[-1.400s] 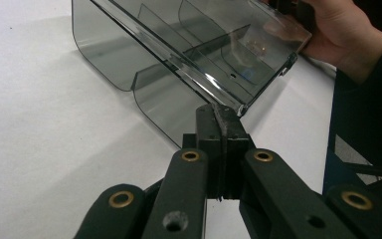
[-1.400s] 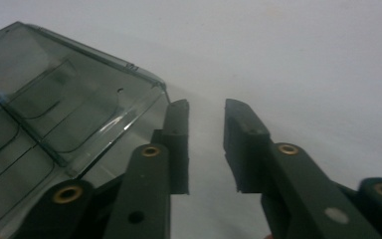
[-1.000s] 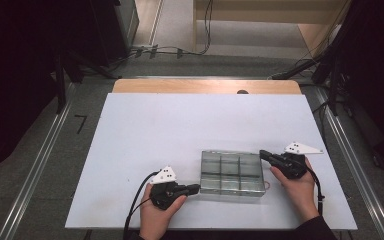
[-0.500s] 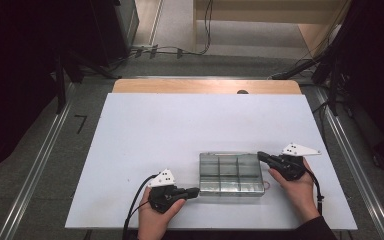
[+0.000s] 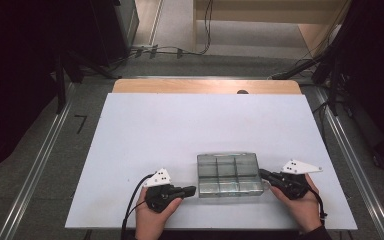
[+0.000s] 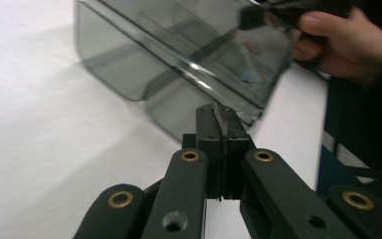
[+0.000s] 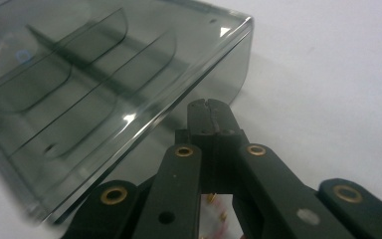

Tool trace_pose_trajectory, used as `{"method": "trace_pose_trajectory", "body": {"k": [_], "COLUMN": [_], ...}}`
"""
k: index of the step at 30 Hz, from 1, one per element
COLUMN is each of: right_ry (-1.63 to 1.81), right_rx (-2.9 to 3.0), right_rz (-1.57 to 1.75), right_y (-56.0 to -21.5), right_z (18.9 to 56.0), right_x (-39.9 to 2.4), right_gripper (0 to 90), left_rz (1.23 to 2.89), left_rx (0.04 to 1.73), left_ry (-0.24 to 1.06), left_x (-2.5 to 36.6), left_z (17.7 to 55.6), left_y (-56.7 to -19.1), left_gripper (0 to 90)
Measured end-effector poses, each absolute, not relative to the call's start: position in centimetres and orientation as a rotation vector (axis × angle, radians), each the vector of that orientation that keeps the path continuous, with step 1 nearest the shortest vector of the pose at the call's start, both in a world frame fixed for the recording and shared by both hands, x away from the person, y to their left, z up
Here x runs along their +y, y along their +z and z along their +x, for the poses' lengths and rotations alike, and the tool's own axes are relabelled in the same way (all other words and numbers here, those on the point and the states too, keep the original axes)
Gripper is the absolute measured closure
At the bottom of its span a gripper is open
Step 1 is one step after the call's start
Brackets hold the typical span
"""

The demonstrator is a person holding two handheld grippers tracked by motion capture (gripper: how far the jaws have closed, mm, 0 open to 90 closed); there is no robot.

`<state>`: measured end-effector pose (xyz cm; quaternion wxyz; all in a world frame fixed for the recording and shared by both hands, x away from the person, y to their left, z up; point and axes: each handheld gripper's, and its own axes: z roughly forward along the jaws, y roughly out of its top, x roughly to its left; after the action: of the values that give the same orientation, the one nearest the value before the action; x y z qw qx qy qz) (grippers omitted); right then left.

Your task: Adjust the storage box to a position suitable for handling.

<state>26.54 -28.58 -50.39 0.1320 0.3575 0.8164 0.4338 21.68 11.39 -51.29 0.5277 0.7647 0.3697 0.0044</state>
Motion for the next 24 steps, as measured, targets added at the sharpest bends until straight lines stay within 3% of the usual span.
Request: {"method": "trace_pose_trajectory", "body": {"k": [24], "right_ry": [1.295], "right_rx": [2.389], "right_rz": [1.059], "right_y": [-50.4], "right_z": [22.8], "right_x": [-28.3], "right_gripper": [88.4], "left_rz": [1.856], "left_rx": [0.939], "left_ry": [0.007], "left_x": [11.1], "left_z": [21.4], "left_y": [-51.6], "left_gripper": [89.6]}}
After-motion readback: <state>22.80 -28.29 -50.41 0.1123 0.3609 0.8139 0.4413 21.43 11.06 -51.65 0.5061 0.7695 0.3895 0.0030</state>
